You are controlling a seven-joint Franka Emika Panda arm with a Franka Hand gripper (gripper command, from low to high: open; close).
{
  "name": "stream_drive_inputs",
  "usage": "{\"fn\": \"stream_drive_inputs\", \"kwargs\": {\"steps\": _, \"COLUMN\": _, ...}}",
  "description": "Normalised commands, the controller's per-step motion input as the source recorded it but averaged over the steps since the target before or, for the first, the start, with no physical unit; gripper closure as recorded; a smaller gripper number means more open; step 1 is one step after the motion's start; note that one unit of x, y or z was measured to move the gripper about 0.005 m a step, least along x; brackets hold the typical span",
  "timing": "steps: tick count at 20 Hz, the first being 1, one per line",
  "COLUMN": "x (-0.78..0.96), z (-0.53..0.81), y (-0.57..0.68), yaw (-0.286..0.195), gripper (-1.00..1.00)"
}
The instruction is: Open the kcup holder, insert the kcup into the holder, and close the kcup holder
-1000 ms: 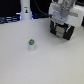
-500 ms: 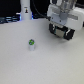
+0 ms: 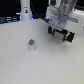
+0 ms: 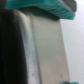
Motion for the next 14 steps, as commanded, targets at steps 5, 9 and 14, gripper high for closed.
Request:
{"fn": "stream_drive_inputs", "kwargs": {"steps": 5, "x": 0.84, "z": 0.25, "y": -0.39, "yaw": -0.079, "gripper": 1.0}}
{"fn": "stream_drive_inputs", "kwargs": {"steps": 9, "x": 0.77, "z": 0.23, "y": -0.44, "yaw": -0.08, "gripper": 1.0}}
{"fn": "stream_drive_inputs", "kwargs": {"steps": 14, "x": 0.31, "z": 0.31, "y": -0.24, "yaw": -0.084, "gripper": -1.0}}
